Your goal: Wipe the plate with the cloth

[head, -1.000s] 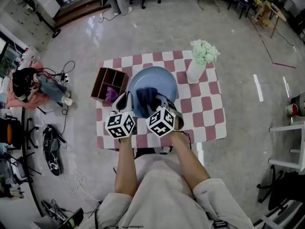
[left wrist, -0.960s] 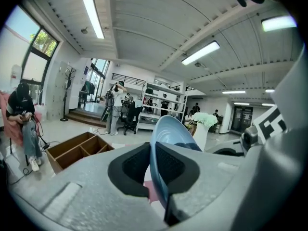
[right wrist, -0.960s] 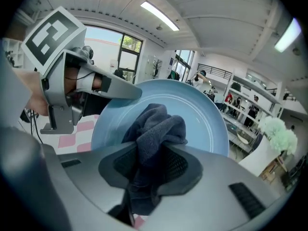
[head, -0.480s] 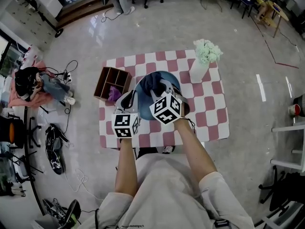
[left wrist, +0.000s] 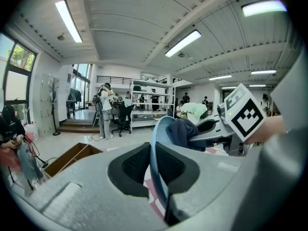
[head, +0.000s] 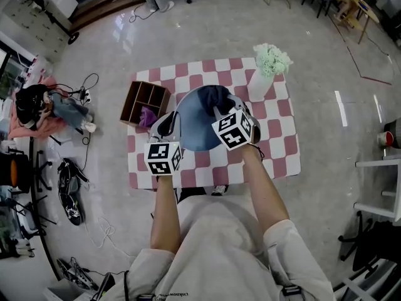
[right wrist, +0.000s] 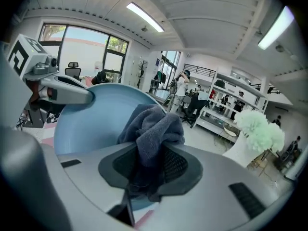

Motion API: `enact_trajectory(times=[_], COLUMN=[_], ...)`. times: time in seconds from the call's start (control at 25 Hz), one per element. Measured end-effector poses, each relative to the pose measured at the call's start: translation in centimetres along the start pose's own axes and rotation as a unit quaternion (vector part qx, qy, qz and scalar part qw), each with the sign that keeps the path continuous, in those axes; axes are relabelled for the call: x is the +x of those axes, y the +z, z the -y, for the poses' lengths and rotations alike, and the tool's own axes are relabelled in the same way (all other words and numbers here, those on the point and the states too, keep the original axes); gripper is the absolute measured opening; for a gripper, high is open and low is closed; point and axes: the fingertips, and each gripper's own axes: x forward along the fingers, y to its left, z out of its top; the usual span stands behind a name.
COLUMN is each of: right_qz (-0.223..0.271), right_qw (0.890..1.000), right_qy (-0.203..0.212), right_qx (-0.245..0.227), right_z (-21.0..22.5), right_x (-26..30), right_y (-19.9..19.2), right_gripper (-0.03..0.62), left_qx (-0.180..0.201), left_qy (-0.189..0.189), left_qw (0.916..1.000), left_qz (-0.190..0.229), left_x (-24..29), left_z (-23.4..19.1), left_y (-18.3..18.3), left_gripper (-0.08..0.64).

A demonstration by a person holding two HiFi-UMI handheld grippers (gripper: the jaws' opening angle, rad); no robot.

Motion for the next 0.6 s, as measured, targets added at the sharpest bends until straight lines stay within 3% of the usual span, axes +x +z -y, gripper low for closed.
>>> enact_trajectory(times=[0.12, 0.24, 0.4, 0.6], right_qz=[-0.025, -0.056, -0.099, -0.165], right_qw=[1.000, 0.998, 0.995, 0.984], right_qy=[-0.001, 0.002, 0.016, 0.059], right_qx=[0.002, 0.004, 0.004, 0.008], right_z=[0.4, 0.3, -1.0, -4.7], right_x=[0.1, -0.1, -0.3, -0.7], right_y=[-2.2, -5.1, -9.6, -15.6], right_gripper=[0.115, 0.115, 0.115, 0.115], left_qx=[-0.024, -0.078, -0.168, -0.204], left_qy=[-0.005, -0.017, -0.028, -0.018], left_qw=[0.9997, 0.9965, 0.9815, 0.9632], left_qz=[-0.006, -0.023, -0.087, -0.175], left_x=[0.2, 0.7, 1.7, 1.9], left_z=[-0.1, -0.2, 0.1, 0.7], left_y=[-0.8, -2.6, -8.2, -14.6], left_gripper=[0.034, 0.034, 0.034, 0.034])
